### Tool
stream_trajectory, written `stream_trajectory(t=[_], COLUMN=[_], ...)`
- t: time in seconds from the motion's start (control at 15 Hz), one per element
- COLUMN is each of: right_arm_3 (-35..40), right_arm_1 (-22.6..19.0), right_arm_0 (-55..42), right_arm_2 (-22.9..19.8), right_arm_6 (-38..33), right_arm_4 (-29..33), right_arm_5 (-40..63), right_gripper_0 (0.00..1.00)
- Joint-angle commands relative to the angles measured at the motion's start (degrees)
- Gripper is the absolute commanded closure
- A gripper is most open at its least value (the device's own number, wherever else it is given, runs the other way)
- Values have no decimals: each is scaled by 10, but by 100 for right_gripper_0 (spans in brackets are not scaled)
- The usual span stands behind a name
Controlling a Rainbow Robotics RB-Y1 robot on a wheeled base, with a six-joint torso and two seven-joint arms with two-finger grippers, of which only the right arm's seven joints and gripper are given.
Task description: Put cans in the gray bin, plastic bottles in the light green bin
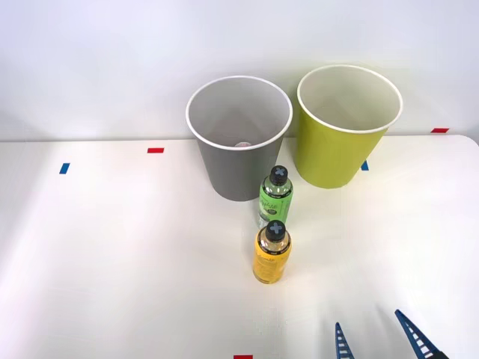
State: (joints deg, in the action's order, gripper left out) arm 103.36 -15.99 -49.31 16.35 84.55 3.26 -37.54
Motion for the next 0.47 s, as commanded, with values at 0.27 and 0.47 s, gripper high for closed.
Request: stream_trajectory(t=[0.27,0.47], right_arm_3=[0,0], right_arm_1=[0,0], right_arm_0=[0,0], right_arm_2=[0,0], right_arm_6=[0,0], right_arm_4=[0,0], right_arm_5=[0,0], right_gripper_0=[0,0])
